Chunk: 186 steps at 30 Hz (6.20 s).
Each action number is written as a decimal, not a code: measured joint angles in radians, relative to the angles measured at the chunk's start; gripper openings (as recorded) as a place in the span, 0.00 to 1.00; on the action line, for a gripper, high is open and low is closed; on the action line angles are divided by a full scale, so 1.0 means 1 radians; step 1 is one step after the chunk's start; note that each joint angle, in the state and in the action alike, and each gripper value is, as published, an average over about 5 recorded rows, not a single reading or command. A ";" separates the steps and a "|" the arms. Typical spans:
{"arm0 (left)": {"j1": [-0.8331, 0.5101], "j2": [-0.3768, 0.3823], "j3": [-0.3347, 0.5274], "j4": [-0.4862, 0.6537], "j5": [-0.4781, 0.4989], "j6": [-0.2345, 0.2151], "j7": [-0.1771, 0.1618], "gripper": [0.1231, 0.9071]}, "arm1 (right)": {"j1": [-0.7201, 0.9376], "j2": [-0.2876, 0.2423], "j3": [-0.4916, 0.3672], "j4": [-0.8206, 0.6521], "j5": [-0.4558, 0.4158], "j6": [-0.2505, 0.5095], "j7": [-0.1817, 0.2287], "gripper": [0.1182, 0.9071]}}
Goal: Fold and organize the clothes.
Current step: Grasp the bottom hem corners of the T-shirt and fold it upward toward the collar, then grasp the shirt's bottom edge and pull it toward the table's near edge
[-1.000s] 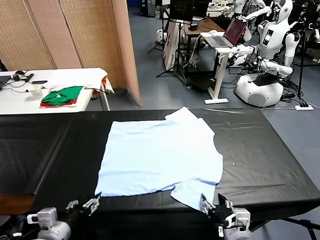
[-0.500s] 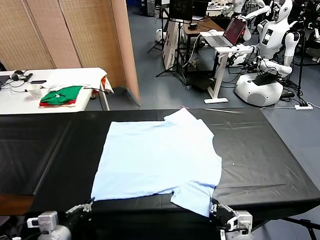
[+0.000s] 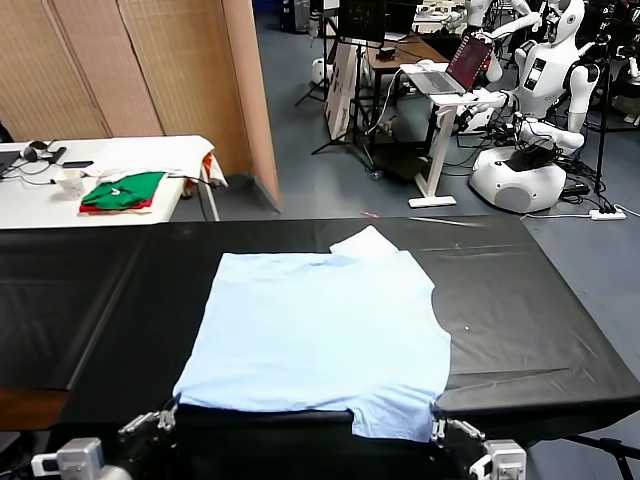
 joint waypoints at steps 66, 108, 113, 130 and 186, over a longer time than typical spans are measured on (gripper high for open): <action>-0.443 -0.010 0.246 0.336 0.170 0.005 -0.007 0.99 | 0.066 -0.092 0.053 -0.139 -0.042 -0.094 -0.099 0.97; -0.360 -0.009 0.232 0.304 0.179 -0.009 -0.010 0.03 | 0.051 -0.101 0.031 -0.167 -0.025 -0.092 -0.118 0.03; -0.341 -0.007 0.212 0.275 0.178 -0.007 -0.020 0.03 | 0.054 -0.094 0.027 -0.170 -0.027 -0.094 -0.116 0.03; -0.391 -0.026 0.224 0.323 0.142 -0.006 -0.011 0.87 | 0.063 -0.094 0.028 -0.173 -0.028 -0.096 -0.115 0.03; -0.017 0.023 0.077 -0.023 0.190 0.145 -0.099 0.97 | 0.151 -0.267 0.055 0.043 0.216 -0.279 -0.010 1.00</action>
